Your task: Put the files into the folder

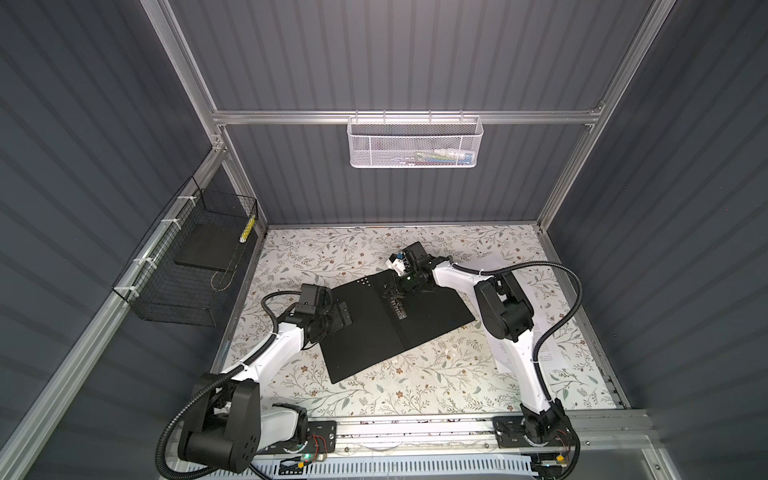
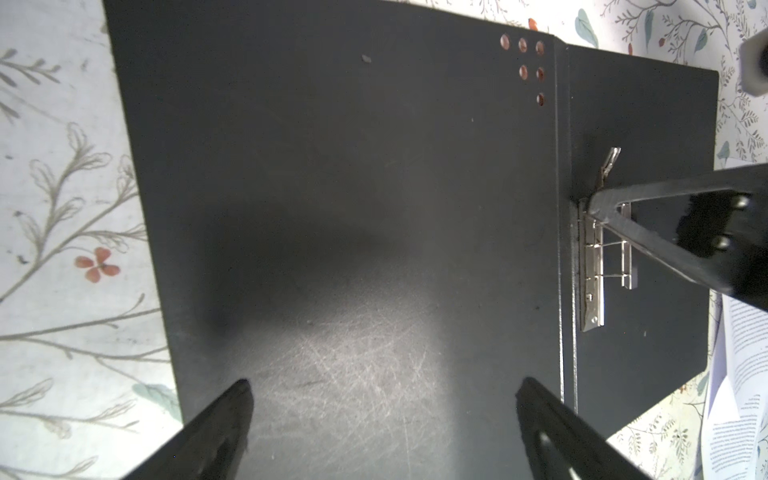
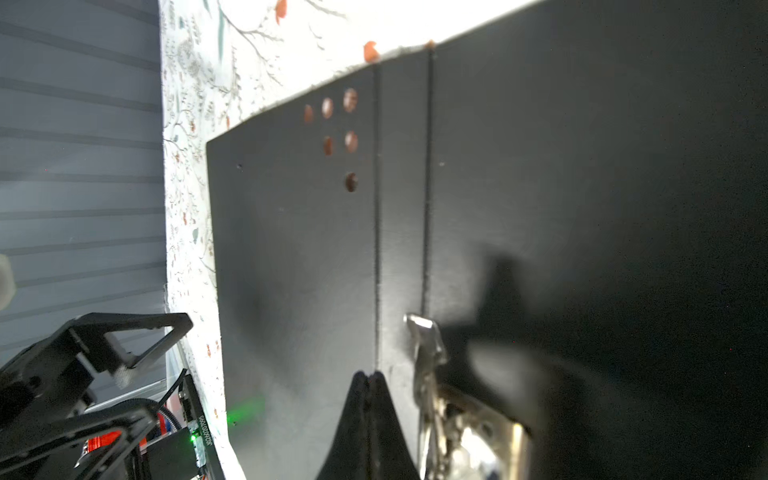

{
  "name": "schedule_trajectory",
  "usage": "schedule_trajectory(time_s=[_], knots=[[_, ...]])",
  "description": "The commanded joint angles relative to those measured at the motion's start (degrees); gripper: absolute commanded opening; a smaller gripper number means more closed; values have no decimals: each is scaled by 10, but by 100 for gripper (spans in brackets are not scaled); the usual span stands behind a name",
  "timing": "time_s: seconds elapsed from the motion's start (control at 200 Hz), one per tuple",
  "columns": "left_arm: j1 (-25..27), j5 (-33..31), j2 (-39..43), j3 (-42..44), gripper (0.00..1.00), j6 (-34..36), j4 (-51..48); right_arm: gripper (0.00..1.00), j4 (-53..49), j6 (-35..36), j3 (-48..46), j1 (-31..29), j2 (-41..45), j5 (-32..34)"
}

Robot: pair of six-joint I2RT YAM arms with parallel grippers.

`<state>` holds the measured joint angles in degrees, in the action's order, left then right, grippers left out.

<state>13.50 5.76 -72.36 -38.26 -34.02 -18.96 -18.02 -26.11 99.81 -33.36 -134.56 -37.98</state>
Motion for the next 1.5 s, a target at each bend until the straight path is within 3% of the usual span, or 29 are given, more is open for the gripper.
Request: schedule_trajectory(time_s=[0.0,0.1,0.195,0.3,0.43,0.485,0.585,0.645,0.83,1.101,1.491], knots=[[-2,-1,8,-8,100,10,-14,10,-27,26,31,1,4,-14],[-2,0,8,-9,100,9,-10,26,-22,39,22,0,45,0],[-1,0,6,-18,100,11,-9,35,-19,52,0,2,103,28],[-1,7,1,-29,100,12,-1,60,-16,61,-49,13,174,70],[-1,21,-9,-34,100,13,16,76,-69,78,-134,36,274,177],[-1,23,-15,-35,100,13,25,82,-125,90,-165,47,311,271],[2,21,-38,-42,100,19,37,85,-226,110,-225,67,366,403],[10,20,-57,-55,100,23,40,85,-272,113,-262,81,391,444],[61,-12,-95,-100,100,26,32,84,-327,111,-332,128,422,463],[65,-3,-109,-63,100,-1,62,81,-376,149,-283,130,314,561],[65,-15,-101,-51,100,5,50,72,-350,185,-255,146,245,574]])
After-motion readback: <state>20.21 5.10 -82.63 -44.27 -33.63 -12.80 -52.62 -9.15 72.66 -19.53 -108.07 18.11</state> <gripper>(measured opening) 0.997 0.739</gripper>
